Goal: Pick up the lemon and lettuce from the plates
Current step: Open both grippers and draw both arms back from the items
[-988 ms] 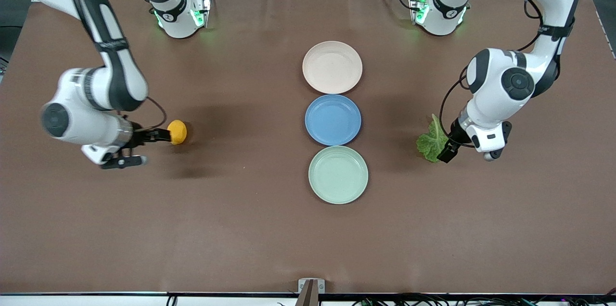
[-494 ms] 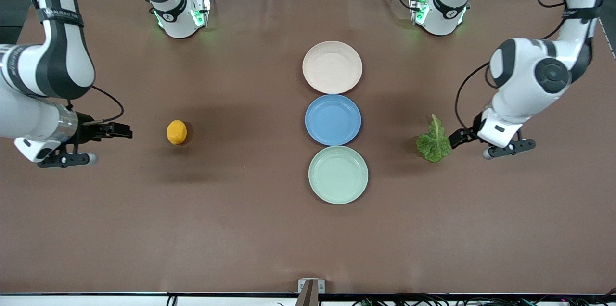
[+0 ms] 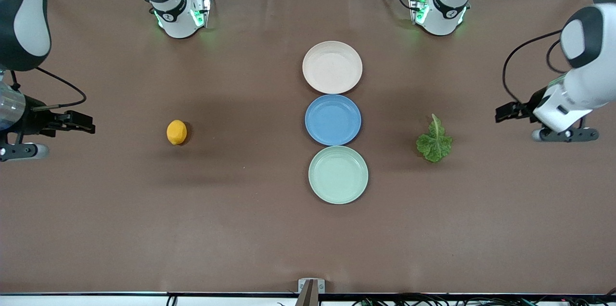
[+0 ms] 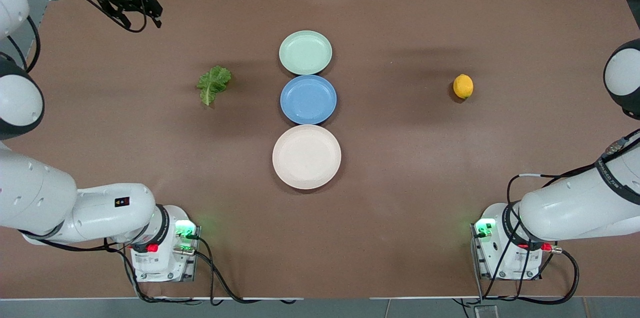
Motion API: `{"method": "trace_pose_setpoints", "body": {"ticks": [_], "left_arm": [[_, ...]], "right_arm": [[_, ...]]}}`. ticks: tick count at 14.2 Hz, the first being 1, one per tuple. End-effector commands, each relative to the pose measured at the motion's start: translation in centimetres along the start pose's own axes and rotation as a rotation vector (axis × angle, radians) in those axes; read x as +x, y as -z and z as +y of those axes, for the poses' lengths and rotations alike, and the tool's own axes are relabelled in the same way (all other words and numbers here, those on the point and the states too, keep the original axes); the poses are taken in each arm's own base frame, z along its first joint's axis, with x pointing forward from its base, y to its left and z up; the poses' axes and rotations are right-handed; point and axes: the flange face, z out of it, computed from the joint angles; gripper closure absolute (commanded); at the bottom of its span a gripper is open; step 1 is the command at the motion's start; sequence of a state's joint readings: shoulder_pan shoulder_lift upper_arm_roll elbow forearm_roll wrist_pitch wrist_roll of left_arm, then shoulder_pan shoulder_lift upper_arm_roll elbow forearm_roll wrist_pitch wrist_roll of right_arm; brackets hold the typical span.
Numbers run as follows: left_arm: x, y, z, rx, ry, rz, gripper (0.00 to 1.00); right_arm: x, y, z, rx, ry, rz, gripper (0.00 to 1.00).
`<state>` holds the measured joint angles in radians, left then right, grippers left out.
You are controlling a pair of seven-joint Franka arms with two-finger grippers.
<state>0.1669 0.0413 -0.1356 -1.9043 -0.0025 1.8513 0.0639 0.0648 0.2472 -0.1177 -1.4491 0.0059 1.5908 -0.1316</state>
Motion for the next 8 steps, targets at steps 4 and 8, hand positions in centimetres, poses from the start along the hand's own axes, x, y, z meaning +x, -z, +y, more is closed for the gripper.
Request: {"method": "trace_pose_setpoints", "body": {"ticks": [4, 8], "left_arm": [[-1.7, 9.9, -0.2, 0.005, -0.032, 0.000, 0.00], [-2.0, 11.9, 0.6, 0.000, -0.045, 0.006, 0.00]], "right_arm": [[-1.8, 0.5, -0.8, 0.009, -0.007, -0.071, 0.00], [-4.7, 2.7, -0.9, 0.014, -0.030, -0.043, 0.00]]}}
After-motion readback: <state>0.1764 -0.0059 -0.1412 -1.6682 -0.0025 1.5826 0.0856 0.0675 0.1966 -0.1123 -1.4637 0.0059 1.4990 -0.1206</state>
